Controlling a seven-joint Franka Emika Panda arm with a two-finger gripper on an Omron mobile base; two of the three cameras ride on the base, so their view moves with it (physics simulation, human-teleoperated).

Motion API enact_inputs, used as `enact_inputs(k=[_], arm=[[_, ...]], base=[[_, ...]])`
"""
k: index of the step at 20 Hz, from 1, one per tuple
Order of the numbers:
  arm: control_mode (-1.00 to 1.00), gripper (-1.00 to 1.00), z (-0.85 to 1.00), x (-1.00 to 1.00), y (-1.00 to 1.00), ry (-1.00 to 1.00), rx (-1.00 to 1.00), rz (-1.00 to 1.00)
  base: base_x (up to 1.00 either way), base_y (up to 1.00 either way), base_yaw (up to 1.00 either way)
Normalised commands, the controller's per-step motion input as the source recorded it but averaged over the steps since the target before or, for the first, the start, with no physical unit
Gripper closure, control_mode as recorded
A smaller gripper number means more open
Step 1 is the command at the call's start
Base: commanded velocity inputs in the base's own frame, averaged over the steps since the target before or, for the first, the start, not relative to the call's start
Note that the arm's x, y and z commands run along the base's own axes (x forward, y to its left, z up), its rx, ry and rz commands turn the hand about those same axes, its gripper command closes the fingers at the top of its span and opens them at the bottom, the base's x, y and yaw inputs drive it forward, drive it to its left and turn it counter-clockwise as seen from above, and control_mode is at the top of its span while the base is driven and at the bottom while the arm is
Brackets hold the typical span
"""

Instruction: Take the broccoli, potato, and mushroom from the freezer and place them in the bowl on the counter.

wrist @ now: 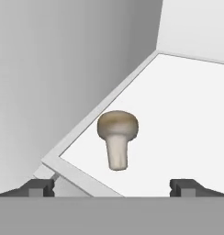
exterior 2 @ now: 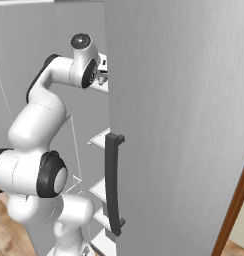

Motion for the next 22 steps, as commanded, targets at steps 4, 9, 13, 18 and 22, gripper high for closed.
enact_inputs(k=[4, 9, 13, 18, 22], arm=[[-1.0, -1.0, -0.35, 0.23, -0.06, 0.0, 0.0, 0.0], [-1.0, -1.0, -0.18, 0.5, 0.0, 0.0, 0.0, 0.0], [-1.0, -1.0, -0.02, 0.69, 0.03, 0.0, 0.0, 0.0], [-1.0, 1.0, -0.21, 0.41, 0.0, 0.0, 0.0, 0.0], [-1.0, 1.0, -0.2, 0.0, 0.0, 0.0, 0.0, 0.0]], base=[[0.0, 0.0, 0.0], [0.0, 0.0, 0.0], [0.0, 0.0, 0.0], [0.0, 0.0, 0.0], [0.0, 0.0, 0.0]])
